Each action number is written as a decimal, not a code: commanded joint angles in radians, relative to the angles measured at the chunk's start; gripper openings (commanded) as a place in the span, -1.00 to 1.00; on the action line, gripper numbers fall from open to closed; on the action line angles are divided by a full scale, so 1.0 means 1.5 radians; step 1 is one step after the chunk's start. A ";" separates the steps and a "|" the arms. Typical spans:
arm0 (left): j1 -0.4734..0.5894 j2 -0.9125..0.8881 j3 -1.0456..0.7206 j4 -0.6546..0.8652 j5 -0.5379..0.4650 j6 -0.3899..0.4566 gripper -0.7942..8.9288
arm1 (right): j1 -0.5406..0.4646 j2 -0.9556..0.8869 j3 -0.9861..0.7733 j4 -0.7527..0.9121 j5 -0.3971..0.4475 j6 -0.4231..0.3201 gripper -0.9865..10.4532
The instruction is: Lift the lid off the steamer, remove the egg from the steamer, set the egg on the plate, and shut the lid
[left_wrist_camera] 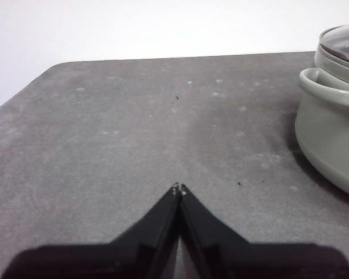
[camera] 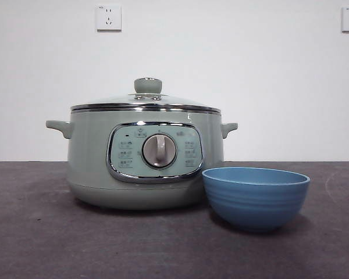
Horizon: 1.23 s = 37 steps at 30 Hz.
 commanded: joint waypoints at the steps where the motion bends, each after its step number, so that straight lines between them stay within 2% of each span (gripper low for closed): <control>1: 0.002 -0.002 -0.009 0.002 0.000 -0.004 -0.84 | -0.002 -0.050 -0.096 0.102 0.006 -0.006 -0.83; 7: 0.002 -0.002 -0.009 0.002 0.000 -0.004 -0.84 | -0.002 -0.110 -0.239 0.234 0.005 0.005 -0.83; 13: 0.002 -0.002 -0.009 0.002 0.000 -0.004 -0.84 | 0.011 -0.127 -0.312 0.295 0.019 0.012 -0.83; 16: 0.002 -0.002 -0.009 0.002 0.000 -0.004 -0.84 | 0.038 -0.127 -0.328 0.299 0.059 0.018 -0.83; 21: 0.002 -0.002 -0.009 0.002 0.000 -0.004 -0.84 | 0.058 -0.147 -0.348 0.298 0.061 0.021 -0.83; 23: 0.002 -0.002 -0.009 0.002 0.000 -0.004 -0.84 | 0.061 -0.159 -0.367 0.301 0.061 0.036 -0.83; 30: 0.002 -0.001 -0.009 0.003 0.000 -0.004 -0.84 | 0.061 -0.159 -0.371 0.202 0.073 0.045 -0.83; 37: 0.002 -0.001 -0.009 0.003 0.000 -0.004 -0.84 | 0.061 -0.159 -0.371 0.196 0.073 0.055 -0.83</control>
